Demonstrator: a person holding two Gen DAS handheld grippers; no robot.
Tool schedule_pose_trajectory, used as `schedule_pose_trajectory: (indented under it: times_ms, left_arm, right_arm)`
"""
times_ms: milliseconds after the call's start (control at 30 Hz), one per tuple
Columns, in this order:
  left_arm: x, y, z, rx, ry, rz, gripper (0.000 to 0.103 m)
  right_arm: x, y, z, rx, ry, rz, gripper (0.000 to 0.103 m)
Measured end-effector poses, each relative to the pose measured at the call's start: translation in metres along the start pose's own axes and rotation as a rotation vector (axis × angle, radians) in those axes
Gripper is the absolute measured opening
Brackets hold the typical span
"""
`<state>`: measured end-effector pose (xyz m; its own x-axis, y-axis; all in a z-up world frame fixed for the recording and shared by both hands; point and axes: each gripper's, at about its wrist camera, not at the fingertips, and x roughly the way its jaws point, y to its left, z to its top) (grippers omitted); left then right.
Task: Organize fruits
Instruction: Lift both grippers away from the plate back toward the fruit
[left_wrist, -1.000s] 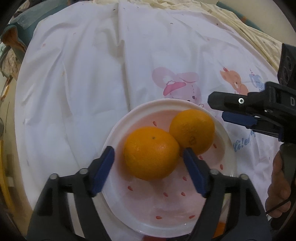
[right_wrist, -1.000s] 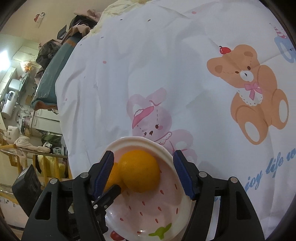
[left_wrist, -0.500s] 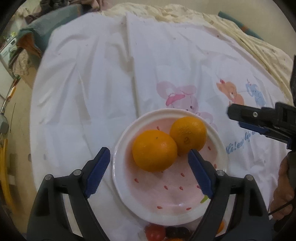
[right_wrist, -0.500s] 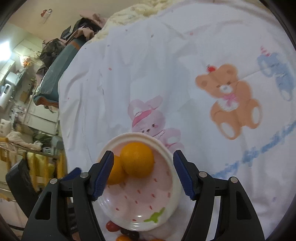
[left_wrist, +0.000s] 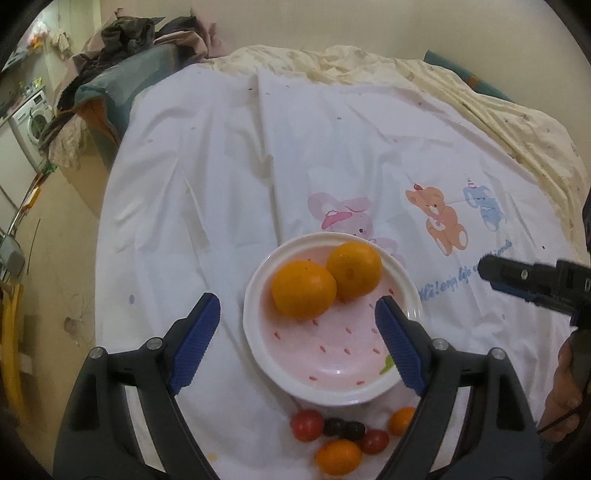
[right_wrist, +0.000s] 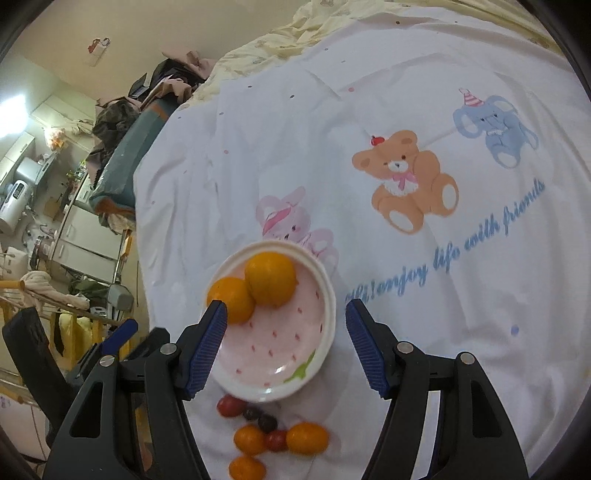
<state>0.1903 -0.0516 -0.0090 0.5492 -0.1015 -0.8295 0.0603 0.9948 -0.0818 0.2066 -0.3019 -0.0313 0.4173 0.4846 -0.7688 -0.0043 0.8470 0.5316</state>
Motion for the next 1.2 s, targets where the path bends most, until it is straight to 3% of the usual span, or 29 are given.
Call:
schedule_pose_trajectory:
  times_ms: [333,533,900,1200]
  left_arm:
    - [-0.022,0.012,-0.028,-0.040,0.031,0.011,0.084]
    - [-0.034,0.017,-0.047,-0.055,0.043,0.048,0.083]
    - [-0.039,0.027,-0.079,-0.066,0.092,0.085,0.084]
    - [-0.029,0.055,-0.091,-0.212,0.125,0.051,0.084]
  right_arm:
    - [-0.007,0.010,-0.048,-0.021,0.052,0.011,0.069]
    - [-0.010,0.013,-0.071,-0.036,0.070,-0.026,0.069]
    - [0.000,0.004,-0.104,0.029,0.145,-0.033,0.069]
    - [0.014,-0.010,-0.114,0.116,0.203,-0.023,0.069]
